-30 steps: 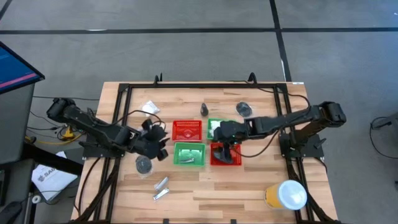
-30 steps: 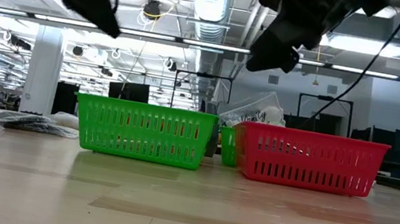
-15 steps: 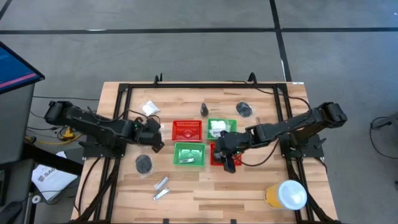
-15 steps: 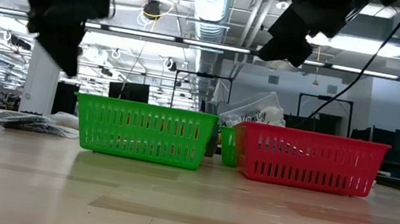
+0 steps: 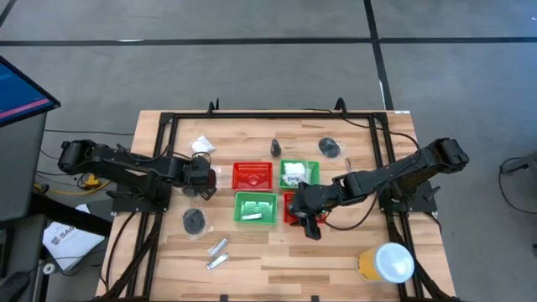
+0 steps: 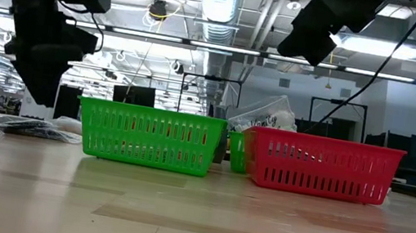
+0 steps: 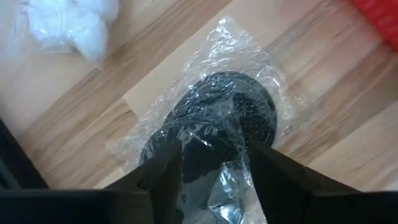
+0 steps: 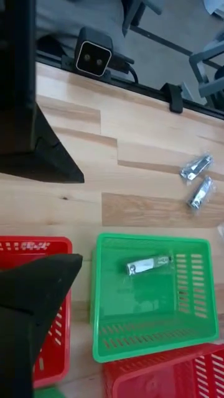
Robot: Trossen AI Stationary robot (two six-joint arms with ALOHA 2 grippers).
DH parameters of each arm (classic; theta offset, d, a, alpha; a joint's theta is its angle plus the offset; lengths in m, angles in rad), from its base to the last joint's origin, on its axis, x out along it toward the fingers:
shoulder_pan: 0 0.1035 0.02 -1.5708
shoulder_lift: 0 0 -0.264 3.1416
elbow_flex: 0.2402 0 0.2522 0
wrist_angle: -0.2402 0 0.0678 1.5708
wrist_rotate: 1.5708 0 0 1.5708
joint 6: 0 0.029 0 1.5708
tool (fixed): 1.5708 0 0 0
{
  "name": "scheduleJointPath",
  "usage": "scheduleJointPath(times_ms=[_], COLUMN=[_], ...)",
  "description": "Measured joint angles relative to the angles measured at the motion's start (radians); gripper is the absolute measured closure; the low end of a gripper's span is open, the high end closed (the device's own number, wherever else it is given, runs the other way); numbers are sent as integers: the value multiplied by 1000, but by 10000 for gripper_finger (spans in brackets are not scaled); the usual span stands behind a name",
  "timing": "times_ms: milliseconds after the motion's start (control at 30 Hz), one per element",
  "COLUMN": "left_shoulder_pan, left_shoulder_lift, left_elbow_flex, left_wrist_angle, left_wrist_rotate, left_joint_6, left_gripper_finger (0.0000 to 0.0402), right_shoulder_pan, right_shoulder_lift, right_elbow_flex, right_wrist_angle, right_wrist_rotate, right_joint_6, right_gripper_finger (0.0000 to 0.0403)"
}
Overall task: Pick & Place Travel size toiletries
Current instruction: Put the black hairbrush into the left red basket
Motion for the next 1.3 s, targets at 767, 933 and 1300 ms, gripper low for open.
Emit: scheduleJointPath(times_ms=[767, 933, 1300], left_shoulder_pan=[4, 3, 4], left_shoulder_lift=[172, 235, 214], left_elbow_flex=[-10, -6, -11], left_wrist_angle=[122, 133, 140], left_wrist_rotate=[-22, -32, -12], left_joint_6=[48, 60, 61], left_gripper_finger=[174, 176, 311], right_shoulder_pan=[0, 0, 0], right_shoulder_lift=[1, 1, 1], right_elbow_flex=[0, 0, 0], right_wrist_angle=[6, 9, 15], right_wrist_rotate=[0, 0, 0], right_joint_6=[0, 0, 0], right_gripper_finger=[229, 230, 235])
